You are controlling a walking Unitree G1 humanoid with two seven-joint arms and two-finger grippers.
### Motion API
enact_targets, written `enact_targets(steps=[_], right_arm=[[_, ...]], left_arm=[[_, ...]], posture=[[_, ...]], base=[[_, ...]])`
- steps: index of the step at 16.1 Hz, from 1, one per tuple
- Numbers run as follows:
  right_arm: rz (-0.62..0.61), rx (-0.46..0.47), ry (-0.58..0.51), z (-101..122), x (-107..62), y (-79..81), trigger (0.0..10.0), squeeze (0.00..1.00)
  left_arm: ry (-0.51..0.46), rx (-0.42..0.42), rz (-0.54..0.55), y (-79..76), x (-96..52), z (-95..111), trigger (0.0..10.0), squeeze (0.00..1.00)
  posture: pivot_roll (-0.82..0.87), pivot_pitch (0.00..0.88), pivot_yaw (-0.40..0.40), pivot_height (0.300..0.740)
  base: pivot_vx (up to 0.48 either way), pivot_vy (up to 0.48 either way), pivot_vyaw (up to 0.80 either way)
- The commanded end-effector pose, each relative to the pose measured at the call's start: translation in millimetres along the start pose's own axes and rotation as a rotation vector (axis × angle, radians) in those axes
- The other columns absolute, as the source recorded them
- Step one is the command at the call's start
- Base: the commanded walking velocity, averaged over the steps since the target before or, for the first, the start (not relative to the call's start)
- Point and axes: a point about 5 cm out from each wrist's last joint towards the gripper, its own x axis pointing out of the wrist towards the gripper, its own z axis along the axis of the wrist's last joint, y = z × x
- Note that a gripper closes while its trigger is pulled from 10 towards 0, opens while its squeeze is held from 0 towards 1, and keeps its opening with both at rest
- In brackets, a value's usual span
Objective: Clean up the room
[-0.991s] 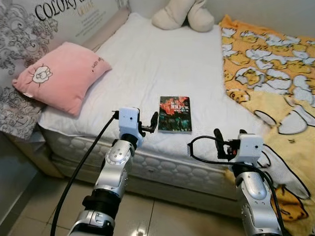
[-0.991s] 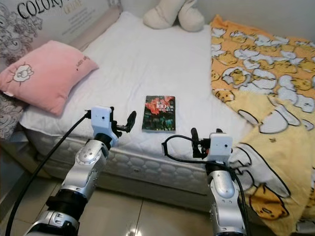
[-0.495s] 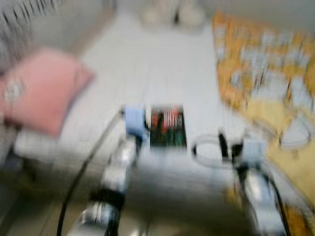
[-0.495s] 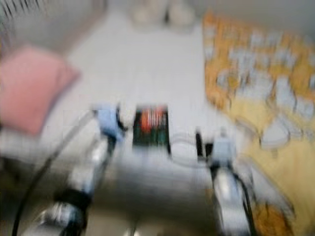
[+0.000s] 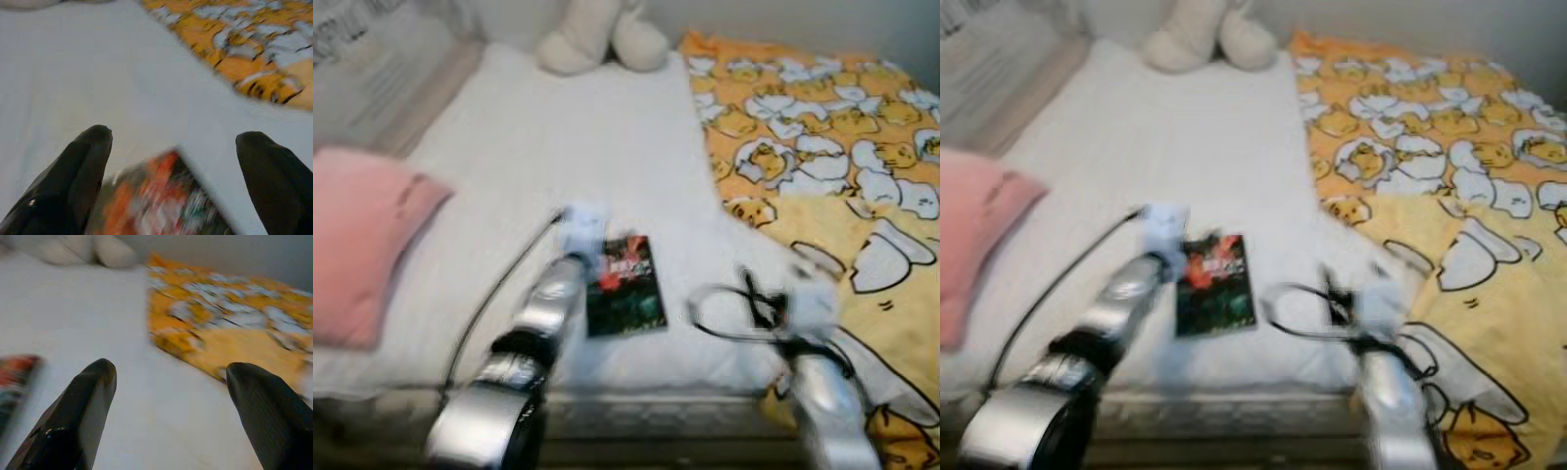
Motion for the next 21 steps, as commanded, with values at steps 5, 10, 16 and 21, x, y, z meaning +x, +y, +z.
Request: enact_targets(steps=[5, 10, 16, 21], right_arm=[[0.001, 0.009, -0.012, 6.9, -21.9, 6.6, 10.0, 0.00], [0.035, 0.001, 0.036, 6.4, -44.1, 7.7, 10.0, 0.00], [0.337, 0.028, 0.165, -5.2, -78.6, 27.6, 10.0, 0.00], [0.371, 0.030, 0.303, -28.4, -100.3, 20.4, 10.0, 0.00]], left_arm=[[0.103, 0.023, 0.288, 53.7, -7.2, -8.5, 10.0, 0.00], [0.230, -0.106, 0.259, 38.9, -25.2, -63.3, 10.0, 0.00], [0.151, -0.142, 0.251, 22.4, -36.7, -82.3, 10.0, 0.00], [0.068, -0.084, 0.109, -5.4, -36.7, -80.8, 10.0, 0.00]], posture=[[-0.19, 0.071, -0.004, 0.740], [-0.20, 0.147, -0.052, 0.740], [-0.21, 0.232, -0.134, 0.740], [-0.18, 0.257, -0.135, 0.740]], base=[[0.000, 0.000, -0.31], [0.000, 0.000, 0.00], [0.000, 0.000, 0.00], [0.000, 0.000, 0.00]])
